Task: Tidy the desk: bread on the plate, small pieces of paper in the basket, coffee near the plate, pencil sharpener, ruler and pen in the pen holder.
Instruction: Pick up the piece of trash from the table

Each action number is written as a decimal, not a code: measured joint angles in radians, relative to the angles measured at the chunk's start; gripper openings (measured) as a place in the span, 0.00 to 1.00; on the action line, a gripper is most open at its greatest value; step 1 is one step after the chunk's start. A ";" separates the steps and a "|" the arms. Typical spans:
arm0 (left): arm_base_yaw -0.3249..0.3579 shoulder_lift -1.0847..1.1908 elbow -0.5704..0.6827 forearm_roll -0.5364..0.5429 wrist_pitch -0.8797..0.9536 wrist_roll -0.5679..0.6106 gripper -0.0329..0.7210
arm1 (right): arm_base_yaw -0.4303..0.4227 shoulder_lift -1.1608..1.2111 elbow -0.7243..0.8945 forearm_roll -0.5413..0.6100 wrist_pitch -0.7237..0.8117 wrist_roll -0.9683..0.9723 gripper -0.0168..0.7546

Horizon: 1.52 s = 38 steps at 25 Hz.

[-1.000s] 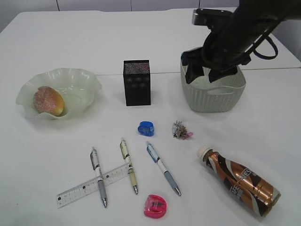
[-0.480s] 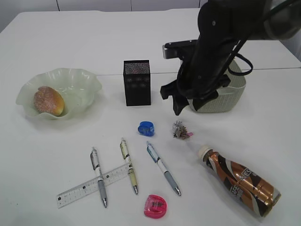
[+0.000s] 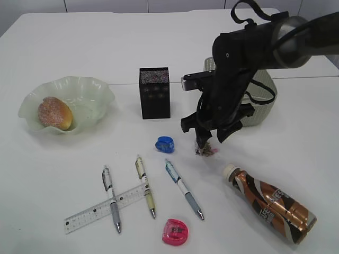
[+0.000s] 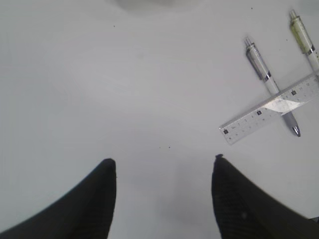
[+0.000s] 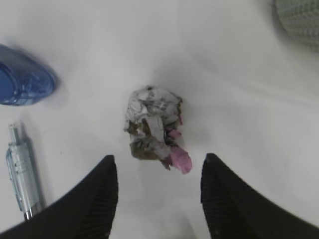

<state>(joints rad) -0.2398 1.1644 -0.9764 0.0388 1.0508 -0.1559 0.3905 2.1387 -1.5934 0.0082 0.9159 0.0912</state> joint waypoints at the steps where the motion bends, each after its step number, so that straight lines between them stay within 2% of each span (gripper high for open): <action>1: 0.000 0.000 0.000 0.000 0.000 0.000 0.63 | 0.000 0.003 0.000 0.000 -0.012 0.000 0.53; 6: 0.000 0.000 0.000 0.000 0.000 0.000 0.63 | 0.000 0.034 -0.005 0.027 -0.044 0.000 0.54; 11: 0.000 0.000 0.000 0.000 0.000 0.000 0.63 | 0.000 0.076 -0.037 0.041 -0.053 0.000 0.60; 20: 0.000 0.000 0.000 0.000 0.000 0.000 0.63 | 0.000 0.127 -0.072 0.041 -0.065 0.002 0.60; 24: 0.000 0.000 0.000 0.000 0.000 0.000 0.63 | 0.000 0.133 -0.075 0.041 -0.063 0.002 0.50; 27: 0.000 0.000 0.000 0.000 0.000 0.000 0.63 | 0.000 0.135 -0.077 0.041 -0.063 0.002 0.33; 29: 0.000 0.000 0.000 0.000 0.000 0.000 0.63 | 0.000 0.135 -0.081 0.041 -0.058 0.002 0.27; 38: 0.000 0.000 0.000 0.000 -0.025 0.000 0.63 | 0.000 0.041 -0.158 0.041 0.008 -0.014 0.22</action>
<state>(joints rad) -0.2398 1.1644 -0.9764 0.0388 1.0260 -0.1559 0.3905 2.1800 -1.7514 0.0490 0.9239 0.0777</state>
